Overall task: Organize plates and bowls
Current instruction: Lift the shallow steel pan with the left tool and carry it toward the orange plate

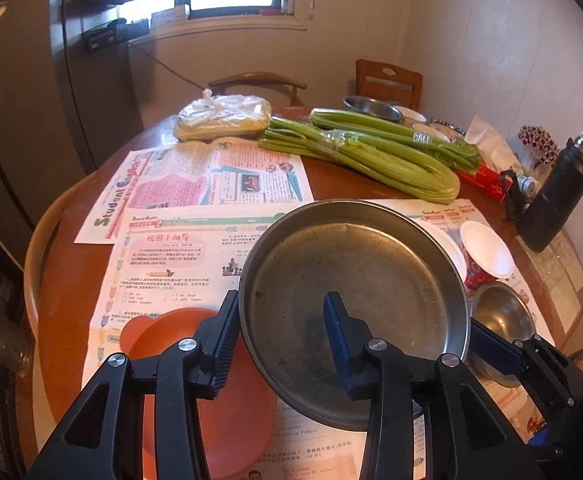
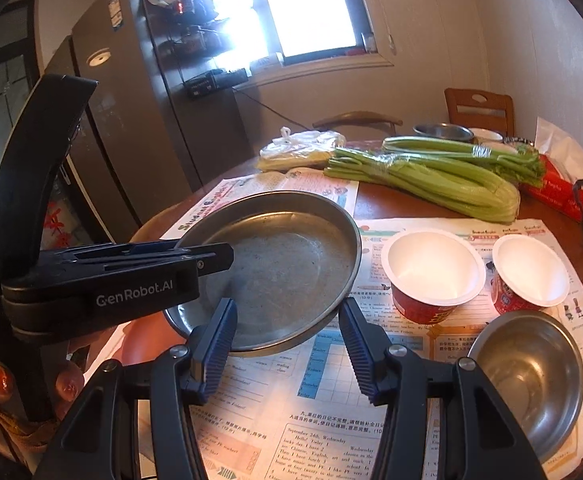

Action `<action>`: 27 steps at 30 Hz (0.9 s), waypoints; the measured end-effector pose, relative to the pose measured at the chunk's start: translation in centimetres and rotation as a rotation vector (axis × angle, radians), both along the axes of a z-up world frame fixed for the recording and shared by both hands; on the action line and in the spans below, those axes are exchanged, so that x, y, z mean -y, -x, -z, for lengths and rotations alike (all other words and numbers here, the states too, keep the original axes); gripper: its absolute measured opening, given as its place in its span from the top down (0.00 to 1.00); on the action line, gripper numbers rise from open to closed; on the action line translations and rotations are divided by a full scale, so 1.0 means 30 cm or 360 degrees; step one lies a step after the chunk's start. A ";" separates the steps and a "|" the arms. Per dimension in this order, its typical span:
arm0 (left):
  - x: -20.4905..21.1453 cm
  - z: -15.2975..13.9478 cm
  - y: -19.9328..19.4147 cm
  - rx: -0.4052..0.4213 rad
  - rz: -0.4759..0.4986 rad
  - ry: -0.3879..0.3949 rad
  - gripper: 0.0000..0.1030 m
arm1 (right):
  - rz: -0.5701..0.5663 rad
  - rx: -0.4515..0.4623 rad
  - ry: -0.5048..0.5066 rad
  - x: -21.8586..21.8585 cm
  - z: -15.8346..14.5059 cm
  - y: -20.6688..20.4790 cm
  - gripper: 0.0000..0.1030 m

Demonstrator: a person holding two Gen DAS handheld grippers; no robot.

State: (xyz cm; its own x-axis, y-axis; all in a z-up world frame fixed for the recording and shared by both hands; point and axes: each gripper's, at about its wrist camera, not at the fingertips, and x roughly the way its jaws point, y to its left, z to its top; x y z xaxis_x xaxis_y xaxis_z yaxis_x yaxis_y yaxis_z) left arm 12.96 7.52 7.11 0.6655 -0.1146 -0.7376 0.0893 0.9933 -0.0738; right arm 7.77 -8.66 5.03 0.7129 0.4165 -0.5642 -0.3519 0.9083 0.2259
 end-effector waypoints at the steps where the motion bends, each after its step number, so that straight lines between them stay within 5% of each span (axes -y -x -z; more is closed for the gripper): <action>1: -0.006 -0.006 0.012 0.0006 -0.0006 0.0009 0.59 | -0.0004 0.0007 -0.0001 -0.002 -0.006 0.008 0.48; 27: -0.215 -0.136 0.231 0.0153 -0.0224 0.0050 0.57 | -0.0264 0.0145 0.0031 -0.175 -0.135 0.150 0.48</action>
State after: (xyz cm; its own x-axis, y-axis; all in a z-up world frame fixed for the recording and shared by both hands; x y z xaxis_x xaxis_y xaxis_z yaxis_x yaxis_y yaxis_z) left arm 6.04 13.96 11.19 0.7441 -0.0375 -0.6671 -0.0420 0.9938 -0.1027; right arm 3.28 -3.40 9.07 0.6838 0.5224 -0.5093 -0.5157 0.8399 0.1692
